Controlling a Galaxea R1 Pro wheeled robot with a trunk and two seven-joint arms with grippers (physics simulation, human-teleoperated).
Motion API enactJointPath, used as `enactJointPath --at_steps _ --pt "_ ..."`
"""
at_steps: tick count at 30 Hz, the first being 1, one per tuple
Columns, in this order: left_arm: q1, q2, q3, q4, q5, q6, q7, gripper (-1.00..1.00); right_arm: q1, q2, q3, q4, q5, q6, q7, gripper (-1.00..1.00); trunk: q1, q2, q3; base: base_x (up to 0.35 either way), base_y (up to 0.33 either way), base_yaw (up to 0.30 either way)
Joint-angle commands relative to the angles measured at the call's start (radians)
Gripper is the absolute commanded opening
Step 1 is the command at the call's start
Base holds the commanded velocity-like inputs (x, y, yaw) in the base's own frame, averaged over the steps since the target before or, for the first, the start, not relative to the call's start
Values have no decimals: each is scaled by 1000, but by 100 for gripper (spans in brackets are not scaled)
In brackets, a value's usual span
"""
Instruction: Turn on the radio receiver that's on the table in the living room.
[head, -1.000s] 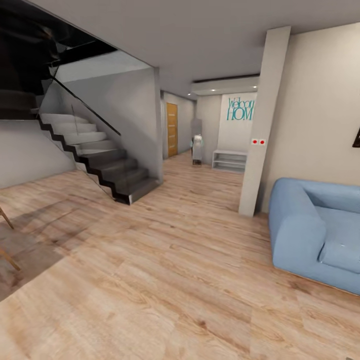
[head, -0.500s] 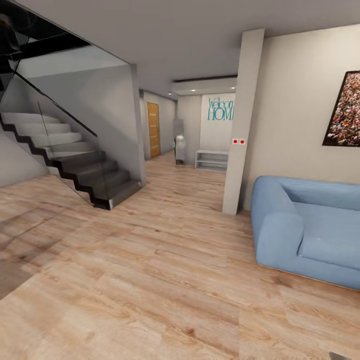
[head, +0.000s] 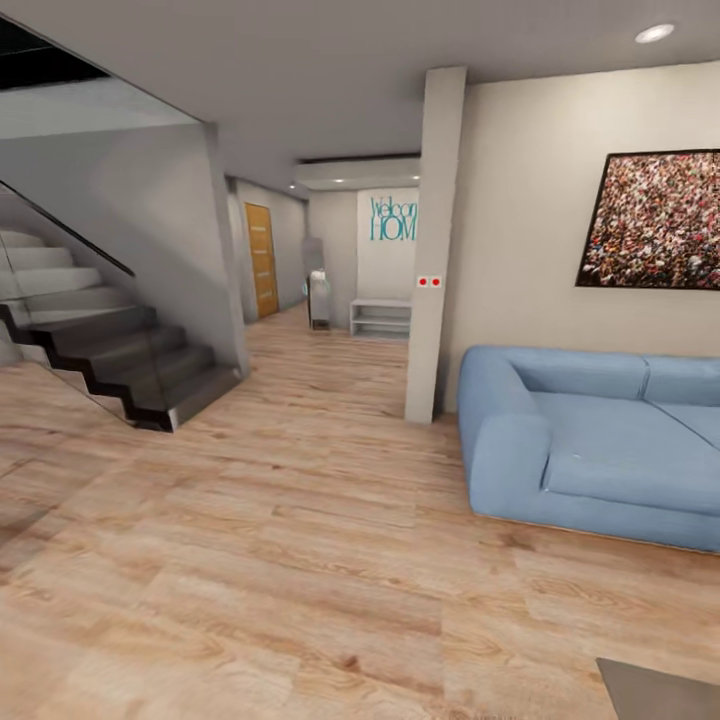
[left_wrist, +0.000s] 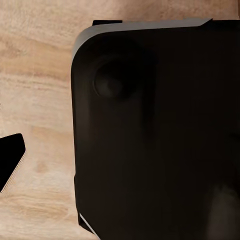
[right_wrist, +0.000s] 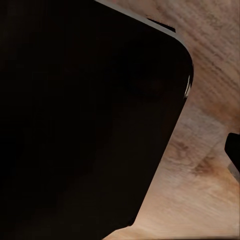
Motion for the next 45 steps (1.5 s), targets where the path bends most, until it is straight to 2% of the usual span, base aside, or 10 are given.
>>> enactJointPath --at_steps 1,27,32,45 --pt "0 0 0 0 0 0 0 100 0 0 0 0 0 0 0 100 0 0 0 0 0 -286" --pt "0 -1 1 0 0 -1 -1 100 0 1 0 0 0 0 0 100 0 0 0 0 0 -282" --pt "0 0 1 0 0 -1 -1 100 0 0 0 0 0 0 0 100 0 0 0 118 0 -82" --pt "0 0 1 0 0 -1 -1 100 0 0 0 0 0 0 0 100 0 0 0 306 0 -6"
